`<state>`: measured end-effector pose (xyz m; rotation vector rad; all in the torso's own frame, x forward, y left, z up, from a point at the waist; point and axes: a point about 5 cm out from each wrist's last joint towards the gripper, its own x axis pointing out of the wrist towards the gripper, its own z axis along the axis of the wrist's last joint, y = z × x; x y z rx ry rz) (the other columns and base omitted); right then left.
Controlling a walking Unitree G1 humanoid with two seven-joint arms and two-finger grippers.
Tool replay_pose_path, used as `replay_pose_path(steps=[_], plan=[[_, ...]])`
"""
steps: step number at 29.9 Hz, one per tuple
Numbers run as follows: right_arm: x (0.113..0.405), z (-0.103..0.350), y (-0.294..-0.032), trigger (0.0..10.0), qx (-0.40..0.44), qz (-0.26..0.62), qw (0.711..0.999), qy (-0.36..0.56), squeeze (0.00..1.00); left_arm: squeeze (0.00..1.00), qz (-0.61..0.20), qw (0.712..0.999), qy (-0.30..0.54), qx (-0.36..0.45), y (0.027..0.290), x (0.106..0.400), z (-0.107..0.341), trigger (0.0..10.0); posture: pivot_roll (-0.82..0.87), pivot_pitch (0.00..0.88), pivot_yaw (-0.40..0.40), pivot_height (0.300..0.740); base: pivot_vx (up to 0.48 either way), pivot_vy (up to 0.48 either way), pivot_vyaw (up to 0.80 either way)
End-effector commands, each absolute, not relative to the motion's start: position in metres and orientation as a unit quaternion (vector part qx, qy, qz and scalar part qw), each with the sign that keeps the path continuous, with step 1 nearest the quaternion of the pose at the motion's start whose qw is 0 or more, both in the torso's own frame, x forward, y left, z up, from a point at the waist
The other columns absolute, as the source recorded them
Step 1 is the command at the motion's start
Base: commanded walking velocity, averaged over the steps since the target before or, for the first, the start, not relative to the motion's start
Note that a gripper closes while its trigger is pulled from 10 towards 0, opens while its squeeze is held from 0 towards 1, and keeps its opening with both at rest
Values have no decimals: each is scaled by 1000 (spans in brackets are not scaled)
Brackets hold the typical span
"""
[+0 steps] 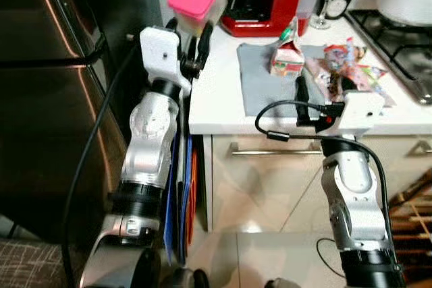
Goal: Restocking fridge
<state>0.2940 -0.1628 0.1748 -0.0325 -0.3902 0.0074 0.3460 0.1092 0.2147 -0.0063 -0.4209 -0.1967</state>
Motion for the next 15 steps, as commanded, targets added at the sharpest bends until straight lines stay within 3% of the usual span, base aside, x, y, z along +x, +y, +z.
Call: replay_pose_path(steps=[1,15], plan=[[294,174,-161,10000,-21,4,980,-198,0,0,-93,972,-213,4,106,344,218,10000,-116,0,48,740,0,0,0],[298,167,-152,10000,-18,18,980,-198,0,0,-94,981,-171,19,101,336,200,10000,-108,0,53,740,0,0,0]])
